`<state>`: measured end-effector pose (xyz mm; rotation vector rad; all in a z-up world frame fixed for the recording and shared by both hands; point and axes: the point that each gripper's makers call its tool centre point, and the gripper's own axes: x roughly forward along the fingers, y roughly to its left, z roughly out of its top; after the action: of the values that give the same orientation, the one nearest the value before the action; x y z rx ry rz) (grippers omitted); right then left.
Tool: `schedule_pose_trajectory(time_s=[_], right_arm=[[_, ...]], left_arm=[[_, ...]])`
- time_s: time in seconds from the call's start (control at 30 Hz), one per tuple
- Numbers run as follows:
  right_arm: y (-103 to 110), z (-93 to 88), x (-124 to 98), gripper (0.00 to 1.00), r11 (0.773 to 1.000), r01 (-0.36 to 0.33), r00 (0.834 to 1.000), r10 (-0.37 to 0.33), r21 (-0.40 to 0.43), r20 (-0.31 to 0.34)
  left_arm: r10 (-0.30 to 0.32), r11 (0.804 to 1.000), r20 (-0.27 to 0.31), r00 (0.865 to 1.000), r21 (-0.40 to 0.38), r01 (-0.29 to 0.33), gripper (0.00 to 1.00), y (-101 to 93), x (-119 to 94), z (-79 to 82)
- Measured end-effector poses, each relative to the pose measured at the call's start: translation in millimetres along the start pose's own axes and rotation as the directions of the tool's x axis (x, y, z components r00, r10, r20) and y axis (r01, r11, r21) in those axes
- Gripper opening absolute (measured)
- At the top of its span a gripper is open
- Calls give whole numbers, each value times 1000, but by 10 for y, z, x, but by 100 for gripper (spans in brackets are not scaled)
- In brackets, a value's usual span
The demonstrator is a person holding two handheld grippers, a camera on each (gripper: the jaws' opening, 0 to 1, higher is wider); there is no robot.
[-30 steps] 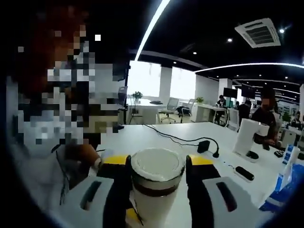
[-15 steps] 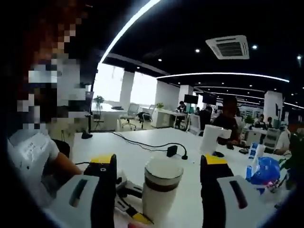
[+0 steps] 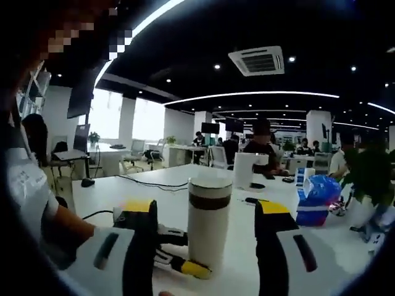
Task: Grasp the water cup twist off the cup lid place the cup lid on the table
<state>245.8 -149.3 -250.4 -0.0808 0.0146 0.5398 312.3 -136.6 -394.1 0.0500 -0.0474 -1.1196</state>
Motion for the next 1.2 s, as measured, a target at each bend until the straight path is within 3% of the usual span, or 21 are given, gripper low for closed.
schedule_pose_trajectory(time_s=[0.17,0.23,0.43,0.6,0.77,1.03,1.2], right_arm=[[31,-60,-7,73,998,46,999,-46,-39,11],[38,-85,-27,69,998,45,999,-45,-39,6],[77,-141,-31,79,999,35,999,-35,16,-2],[117,-97,99,86,998,53,998,-55,31,36],[54,-40,224,88,996,75,995,-78,58,56],[-1,134,517,85,996,59,993,-66,68,102],[-49,218,675,72,997,62,991,-67,52,120]], left_arm=[[0,1000,-1,1000,1,0,48,3,3,1],[0,1000,-1,1000,1,0,48,3,3,1],[0,1000,-1,1000,1,0,48,-2,9,2],[0,1000,-2,1000,2,0,48,-6,11,-1],[-1,1000,-2,1000,1,1,48,-11,13,-3],[-1,1000,-3,1000,-3,1,48,-16,12,-8],[-2,1000,-3,1000,-4,2,48,-10,11,-9]])
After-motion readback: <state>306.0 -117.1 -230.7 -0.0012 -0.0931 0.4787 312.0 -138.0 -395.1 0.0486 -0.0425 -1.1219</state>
